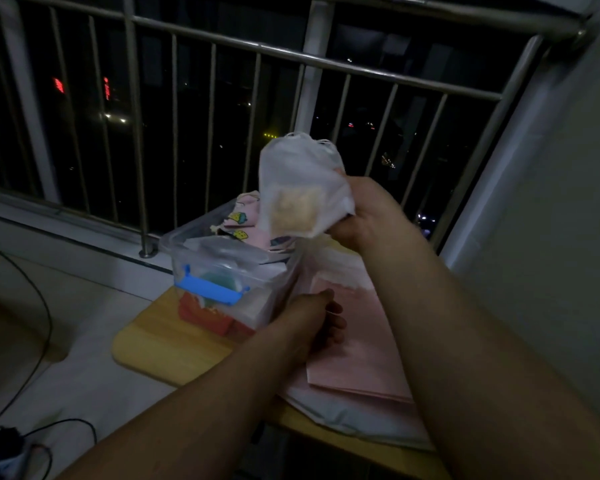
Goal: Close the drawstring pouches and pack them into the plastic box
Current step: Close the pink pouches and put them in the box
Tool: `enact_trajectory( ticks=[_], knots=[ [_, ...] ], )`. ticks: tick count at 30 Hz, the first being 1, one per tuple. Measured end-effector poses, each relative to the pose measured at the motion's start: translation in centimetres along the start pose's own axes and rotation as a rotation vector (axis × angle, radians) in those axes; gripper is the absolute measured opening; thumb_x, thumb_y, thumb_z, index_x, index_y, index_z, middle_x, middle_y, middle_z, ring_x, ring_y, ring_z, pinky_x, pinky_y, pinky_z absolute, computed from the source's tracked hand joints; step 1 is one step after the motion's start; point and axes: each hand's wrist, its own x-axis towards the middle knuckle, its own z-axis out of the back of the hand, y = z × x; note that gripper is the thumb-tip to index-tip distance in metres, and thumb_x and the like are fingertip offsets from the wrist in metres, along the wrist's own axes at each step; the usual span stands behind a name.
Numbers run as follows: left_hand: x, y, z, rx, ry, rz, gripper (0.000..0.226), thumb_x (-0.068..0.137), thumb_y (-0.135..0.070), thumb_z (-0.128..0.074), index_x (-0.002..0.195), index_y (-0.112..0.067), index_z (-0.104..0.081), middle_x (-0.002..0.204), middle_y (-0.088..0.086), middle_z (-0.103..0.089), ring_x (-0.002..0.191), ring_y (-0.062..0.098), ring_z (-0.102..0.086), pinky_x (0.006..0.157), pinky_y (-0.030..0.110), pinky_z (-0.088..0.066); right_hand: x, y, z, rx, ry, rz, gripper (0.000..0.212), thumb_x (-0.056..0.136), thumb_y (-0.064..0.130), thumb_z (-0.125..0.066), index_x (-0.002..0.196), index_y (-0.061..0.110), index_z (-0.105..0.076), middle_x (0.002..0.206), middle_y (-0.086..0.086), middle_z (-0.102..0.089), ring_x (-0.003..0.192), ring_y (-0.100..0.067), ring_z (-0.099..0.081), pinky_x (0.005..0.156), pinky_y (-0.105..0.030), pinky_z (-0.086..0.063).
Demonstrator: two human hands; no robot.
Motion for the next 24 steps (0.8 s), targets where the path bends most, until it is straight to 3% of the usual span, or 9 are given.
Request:
enact_trajectory(
  ticks=[2,4,6,10,14,17,20,22,24],
  knots=[
    [0.2,0.0,0.0,0.008,0.022,-0.006,0.034,0.108,-0.037,-0.043,0.102,-0.008,-0.061,0.067,0.007,-0.063,0.042,0.017,-0.054,0.042,0.02,-0.035,0.6,-1.2,-1.8,-0.084,-0.023,0.009,0.03,0.102,0.006,-0.055,0.128,-0.007,-0.063,0.119,-0.024,-0.072,0.105,-0.038,-0.072,0.09,-0.047,-0.061],
    [0.2,0.0,0.0,0.017,0.039,-0.029,0.028,0.106,-0.03,-0.047,0.097,-0.008,-0.061,0.06,0.004,-0.063,0.04,0.015,-0.053,0.045,0.022,-0.035,1.2,-3.2,-2.2,-0.299,-0.078,0.044,0.022,0.101,0.01,-0.059,0.117,-0.003,-0.067,0.097,-0.02,-0.073,0.08,-0.031,-0.073,0.068,-0.041,-0.062],
    [-0.1,-0.2,0.0,0.054,0.01,-0.037,0.025,0.105,-0.024,-0.048,0.088,-0.01,-0.06,0.05,0.0,-0.06,0.035,0.012,-0.052,0.044,0.021,-0.035,1.6,-5.0,-1.4,-0.595,-0.16,0.117,0.019,0.095,0.02,-0.066,0.098,0.002,-0.07,0.074,-0.012,-0.065,0.061,-0.025,-0.062,0.054,-0.031,-0.047],
    [-0.1,-0.6,0.2,0.1,0.025,-0.029,0.029,0.106,-0.027,-0.047,0.107,-0.005,-0.065,0.065,0.005,-0.066,0.042,0.014,-0.056,0.045,0.021,-0.038,0.6,-6.4,1.8,-0.811,-0.244,0.259,0.028,0.093,0.019,-0.061,0.066,0.012,-0.062,0.061,-0.005,-0.053,0.059,-0.024,-0.05,0.06,-0.029,-0.04],
    [0.0,-0.8,0.5,0.187,-0.008,-0.128,0.021,0.106,-0.018,-0.048,0.107,-0.006,-0.065,0.078,0.008,-0.067,0.057,0.018,-0.058,0.048,0.021,-0.044,-1.7,-6.3,7.2,-0.811,-0.212,0.192,0.016,0.097,0.011,-0.058,0.085,0.008,-0.068,0.082,-0.012,-0.064,0.063,-0.021,-0.053,0.058,-0.027,-0.04],
    [0.6,-0.8,1.0,0.332,-0.061,-0.275,0.02,0.104,-0.009,-0.05,0.092,-0.01,-0.066,0.081,0.012,-0.067,0.067,0.023,-0.062,0.062,0.028,-0.051,-2.9,-6.0,12.9,-0.826,-0.331,0.143,0.011,0.1,0.015,-0.059,0.095,0.01,-0.069,0.089,-0.009,-0.07,0.065,-0.017,-0.057,0.055,-0.027,-0.041],
    [1.7,-0.7,1.7,0.597,-0.164,-0.352,0.016,0.1,-0.011,-0.055,0.098,-0.016,-0.07,0.107,0.01,-0.072,0.097,0.026,-0.067,0.084,0.029,-0.052,-4.2,-6.7,17.4,-0.836,-0.417,0.095,0.016,0.099,0.013,-0.06,0.086,0.01,-0.07,0.083,-0.013,-0.07,0.061,-0.021,-0.055,0.055,-0.027,-0.041],
    [1.8,-0.5,1.7,0.713,-0.189,-0.35,0.021,0.097,-0.017,-0.06,0.116,-0.013,-0.069,0.119,0.008,-0.068,0.108,0.024,-0.064,0.087,0.026,-0.046,-5.0,-7.5,19.6,-0.955,-0.443,0.076,0.027,0.097,0.012,-0.058,0.071,0.011,-0.067,0.072,-0.013,-0.065,0.059,-0.025,-0.052,0.055,-0.028,-0.04],
    [2.1,-0.4,1.6,0.775,-0.202,-0.339,0.025,0.095,-0.02,-0.062,0.118,-0.01,-0.065,0.121,0.011,-0.066,0.109,0.028,-0.063,0.089,0.029,-0.049,-5.8,-8.1,20.5,-1.04,-0.442,0.068,0.031,0.097,0.01,-0.053,0.068,0.014,-0.064,0.068,-0.008,-0.061,0.06,-0.024,-0.051,0.051,-0.023,-0.039]
  ],
)
